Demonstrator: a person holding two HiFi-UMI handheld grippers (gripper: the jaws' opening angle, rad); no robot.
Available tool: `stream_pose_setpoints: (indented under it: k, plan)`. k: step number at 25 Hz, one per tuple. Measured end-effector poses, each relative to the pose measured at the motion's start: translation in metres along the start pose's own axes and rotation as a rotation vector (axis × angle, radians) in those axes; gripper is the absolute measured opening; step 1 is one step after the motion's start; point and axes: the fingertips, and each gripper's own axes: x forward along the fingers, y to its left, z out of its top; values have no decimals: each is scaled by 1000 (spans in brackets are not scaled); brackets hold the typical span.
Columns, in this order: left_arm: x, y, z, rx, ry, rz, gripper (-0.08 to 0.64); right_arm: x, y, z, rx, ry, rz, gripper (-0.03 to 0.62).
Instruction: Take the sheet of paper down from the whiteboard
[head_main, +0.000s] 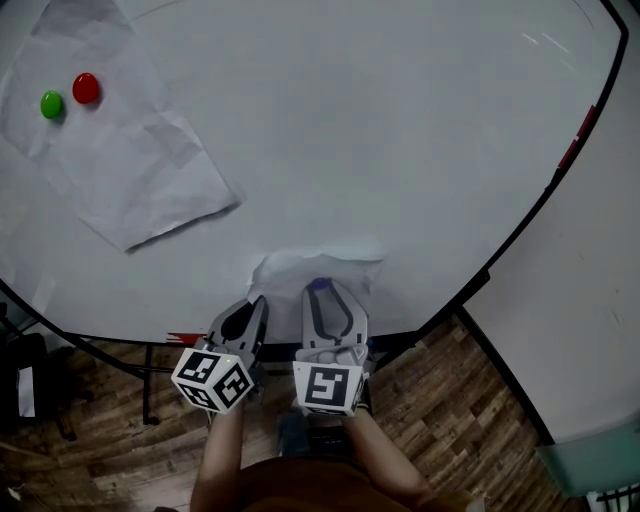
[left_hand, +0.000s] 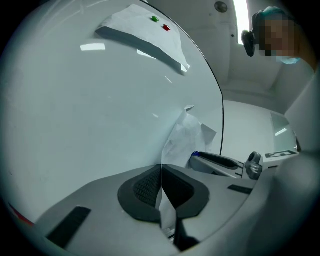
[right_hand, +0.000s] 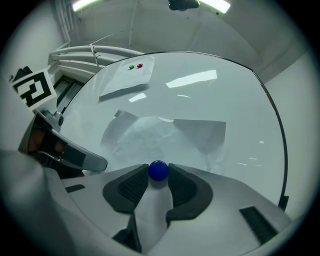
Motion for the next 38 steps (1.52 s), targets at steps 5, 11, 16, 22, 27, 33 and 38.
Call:
stream_pose_setpoints:
  k: [5, 11, 16, 22, 27, 33, 38]
  plan:
    - [0, 2, 1, -19, -5, -8, 25, 0, 1, -2, 21, -4, 10, 135]
    - [1, 2, 3, -55, -10, -15, 25, 0, 0, 1, 42, -28, 37, 135]
    - [2, 3, 3, -100, -13, -19, 25, -1, -2, 2, 102, -29, 77, 135]
    - [1, 3, 3, -158, -18, -25, 25, -8, 4, 9, 66, -58, 108, 135]
    - [-1, 4, 6, -175, -26, -20, 25, -10, 0, 7, 77, -60, 99, 135]
    - [-6, 4, 7, -178, -24, -15, 25, -12, -7, 1, 108, -38, 83, 135]
    - [-11, 5, 9, -176, -24, -7, 25, -13, -9, 4, 94, -48, 77, 135]
